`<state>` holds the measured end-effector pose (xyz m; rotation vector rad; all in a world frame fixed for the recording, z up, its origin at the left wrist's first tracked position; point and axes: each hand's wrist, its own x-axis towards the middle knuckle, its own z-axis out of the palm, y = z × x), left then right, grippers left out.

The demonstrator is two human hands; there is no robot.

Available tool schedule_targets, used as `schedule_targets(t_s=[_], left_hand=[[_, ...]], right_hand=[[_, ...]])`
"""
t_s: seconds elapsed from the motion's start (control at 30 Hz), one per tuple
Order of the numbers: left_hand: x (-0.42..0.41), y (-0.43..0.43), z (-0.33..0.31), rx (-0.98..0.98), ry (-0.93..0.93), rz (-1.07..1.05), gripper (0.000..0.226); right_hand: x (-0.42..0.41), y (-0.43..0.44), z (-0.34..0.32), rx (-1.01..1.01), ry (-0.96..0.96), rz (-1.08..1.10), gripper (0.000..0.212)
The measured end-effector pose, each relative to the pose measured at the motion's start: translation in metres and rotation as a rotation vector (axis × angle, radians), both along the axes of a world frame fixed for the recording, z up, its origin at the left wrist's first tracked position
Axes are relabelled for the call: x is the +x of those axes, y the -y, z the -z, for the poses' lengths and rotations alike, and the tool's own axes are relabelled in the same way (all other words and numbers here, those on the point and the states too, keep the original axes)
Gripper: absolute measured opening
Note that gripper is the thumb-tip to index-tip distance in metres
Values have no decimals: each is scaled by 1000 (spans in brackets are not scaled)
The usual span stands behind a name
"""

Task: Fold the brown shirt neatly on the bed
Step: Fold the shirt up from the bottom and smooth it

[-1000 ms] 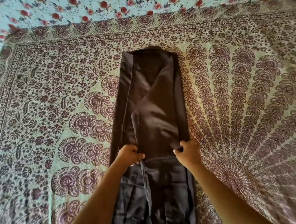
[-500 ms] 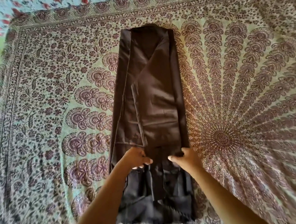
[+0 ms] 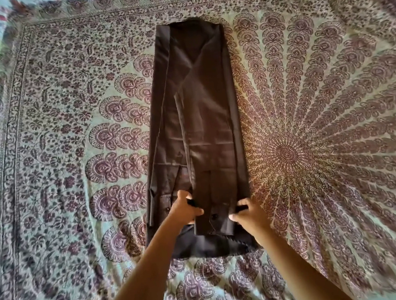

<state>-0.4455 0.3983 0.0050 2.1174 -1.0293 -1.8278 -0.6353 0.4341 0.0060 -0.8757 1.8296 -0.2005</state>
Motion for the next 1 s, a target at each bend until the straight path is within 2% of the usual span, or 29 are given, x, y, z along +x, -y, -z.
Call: schedule_targets(t_s=[0.1,0.17,0.27,0.37,0.4,0.47,0.53,0.6,0.67,0.77,0.9,1.0], left_hand=[[-2,-11,-2,-150,154,-81,44],[-2,-19,-4,-258,223,-31,41],[-4,-31,-8,-371,319,246,47],[-3,-34,-15,-369,552,605,56],[-3,-34,-17,-368,627,684,56],[-3,-34,-20,-385,665,723,56],[2,-35,-20,-390,614,675,53],[10,-36,-20,-425,550,524,46],[22,-36,-23,-436,574,354,39],[46,-44,-26,-304,637,136,41],[70,-59,-21,-79,641,8,52],[70,-62,-18,-73,539,-23,56]], right_hand=[[4,-9,-1,-132,-5,58,34],[5,-15,-1,-182,-41,-6,31],[4,-18,-3,-211,-155,-145,22],[4,-19,-1,-216,-232,-248,7],[4,-20,-1,-213,-252,-260,6],[6,-25,0,-203,-270,-265,10],[8,-32,0,-225,-276,-258,11],[8,-39,0,-291,-332,-250,12],[5,-44,-2,-359,-437,-192,17],[-2,-45,-8,-370,-514,-84,32],[-3,-41,-7,-147,-389,-40,49],[0,-37,-4,-6,-216,-61,43]])
